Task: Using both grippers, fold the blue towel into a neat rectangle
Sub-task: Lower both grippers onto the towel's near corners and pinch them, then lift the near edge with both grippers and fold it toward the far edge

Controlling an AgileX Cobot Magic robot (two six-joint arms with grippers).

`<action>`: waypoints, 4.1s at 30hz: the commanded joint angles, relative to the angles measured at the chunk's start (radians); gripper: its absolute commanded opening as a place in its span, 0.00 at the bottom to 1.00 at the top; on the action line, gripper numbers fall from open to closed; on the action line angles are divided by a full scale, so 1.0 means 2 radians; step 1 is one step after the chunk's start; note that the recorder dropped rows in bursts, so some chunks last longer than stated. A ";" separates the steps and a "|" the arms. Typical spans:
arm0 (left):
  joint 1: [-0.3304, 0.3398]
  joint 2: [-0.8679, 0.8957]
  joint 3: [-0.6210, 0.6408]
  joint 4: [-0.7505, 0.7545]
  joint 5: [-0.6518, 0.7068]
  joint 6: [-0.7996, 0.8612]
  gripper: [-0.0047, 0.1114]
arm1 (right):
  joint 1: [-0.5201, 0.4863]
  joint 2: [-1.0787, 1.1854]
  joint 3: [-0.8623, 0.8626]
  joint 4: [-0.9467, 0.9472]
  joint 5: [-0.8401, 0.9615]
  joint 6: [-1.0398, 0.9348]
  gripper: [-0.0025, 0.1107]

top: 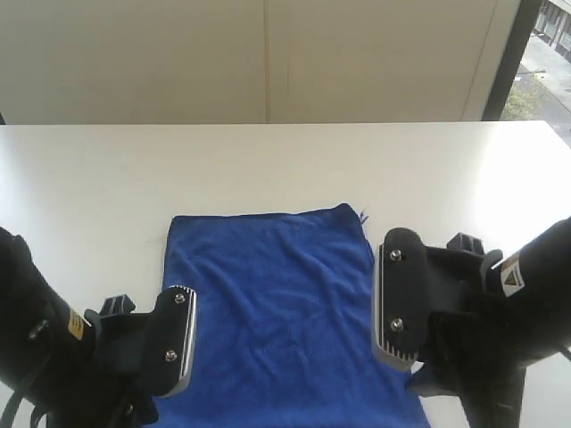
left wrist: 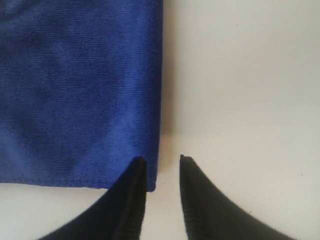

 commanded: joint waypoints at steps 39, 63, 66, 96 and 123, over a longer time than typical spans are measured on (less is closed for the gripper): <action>-0.013 0.055 0.062 0.023 -0.130 0.019 0.45 | 0.002 0.156 0.079 -0.011 -0.144 -0.141 0.50; -0.013 0.089 0.062 0.023 -0.114 0.040 0.32 | 0.002 0.181 0.079 -0.011 -0.154 -0.136 0.20; -0.013 0.089 0.062 0.023 -0.112 0.040 0.25 | 0.002 0.181 0.079 -0.011 -0.152 -0.136 0.16; -0.013 0.031 0.004 0.031 0.055 0.027 0.04 | 0.002 0.064 0.075 -0.007 -0.103 -0.070 0.02; -0.012 0.008 0.004 0.326 -0.078 -0.235 0.04 | 0.002 0.065 0.059 -0.045 -0.285 0.053 0.02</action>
